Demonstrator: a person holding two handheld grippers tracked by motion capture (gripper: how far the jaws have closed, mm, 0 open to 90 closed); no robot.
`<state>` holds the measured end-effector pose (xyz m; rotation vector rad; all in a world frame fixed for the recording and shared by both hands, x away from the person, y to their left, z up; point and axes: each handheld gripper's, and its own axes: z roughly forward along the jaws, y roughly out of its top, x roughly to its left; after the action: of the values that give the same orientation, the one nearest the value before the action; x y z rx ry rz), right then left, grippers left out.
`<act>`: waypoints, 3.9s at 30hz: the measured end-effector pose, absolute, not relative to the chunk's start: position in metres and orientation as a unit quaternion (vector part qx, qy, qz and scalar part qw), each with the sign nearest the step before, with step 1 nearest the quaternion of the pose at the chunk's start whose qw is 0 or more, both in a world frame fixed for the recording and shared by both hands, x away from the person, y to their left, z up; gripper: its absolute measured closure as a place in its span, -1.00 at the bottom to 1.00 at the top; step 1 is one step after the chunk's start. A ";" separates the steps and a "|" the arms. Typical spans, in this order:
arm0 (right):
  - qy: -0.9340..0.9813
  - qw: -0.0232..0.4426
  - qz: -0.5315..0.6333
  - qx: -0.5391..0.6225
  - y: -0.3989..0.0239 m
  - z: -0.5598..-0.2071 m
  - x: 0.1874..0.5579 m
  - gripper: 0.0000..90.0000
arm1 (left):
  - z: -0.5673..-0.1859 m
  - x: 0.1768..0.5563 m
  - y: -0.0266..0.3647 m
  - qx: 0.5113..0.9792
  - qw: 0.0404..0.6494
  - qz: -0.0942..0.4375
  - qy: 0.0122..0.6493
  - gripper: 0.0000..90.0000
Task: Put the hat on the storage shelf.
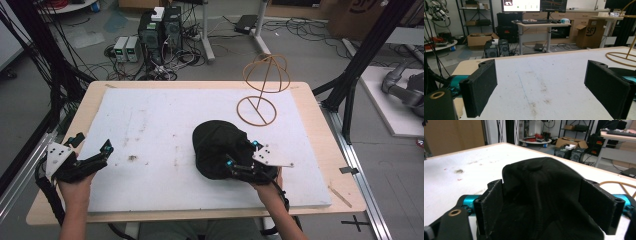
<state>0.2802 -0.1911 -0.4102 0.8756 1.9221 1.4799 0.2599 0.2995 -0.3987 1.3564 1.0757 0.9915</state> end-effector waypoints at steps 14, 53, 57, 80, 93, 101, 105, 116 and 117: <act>0.734 0.275 0.520 0.339 -0.182 -0.421 0.286 0.04 | -0.399 0.259 0.301 0.570 0.541 0.419 0.454 -0.75; 0.728 0.287 0.517 0.347 -0.179 -0.409 0.291 0.97 | -0.400 0.256 0.306 0.565 0.540 0.419 0.462 -0.74; 0.720 0.290 0.527 0.346 -0.179 -0.401 0.293 0.97 | -0.400 0.256 0.306 0.565 0.540 0.419 0.462 -0.74; 0.693 0.325 0.559 0.318 -0.174 -0.330 0.313 0.96 | -0.401 0.256 0.307 0.565 0.537 0.419 0.466 -0.73; 0.677 0.345 0.568 0.316 -0.174 -0.291 0.328 0.97 | -0.402 0.257 0.307 0.564 0.537 0.419 0.466 -0.73; 0.668 0.370 0.569 0.304 -0.175 -0.255 0.341 0.96 | -0.402 0.256 0.308 0.565 0.536 0.420 0.466 -0.73; 0.664 0.375 0.570 0.305 -0.177 -0.246 0.347 0.96 | -0.402 0.257 0.308 0.563 0.538 0.420 0.467 -0.73; 0.637 0.403 0.568 0.331 -0.195 -0.218 0.373 0.96 | -0.402 0.256 0.309 0.562 0.537 0.421 0.467 -0.73; 0.637 0.403 0.568 0.331 -0.195 -0.218 0.373 0.96 | -0.402 0.257 0.309 0.563 0.537 0.421 0.467 -0.73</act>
<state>0.3726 -0.1952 -0.2182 0.8359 1.6103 1.4345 0.2565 0.3087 -0.4023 1.3390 1.1121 1.0021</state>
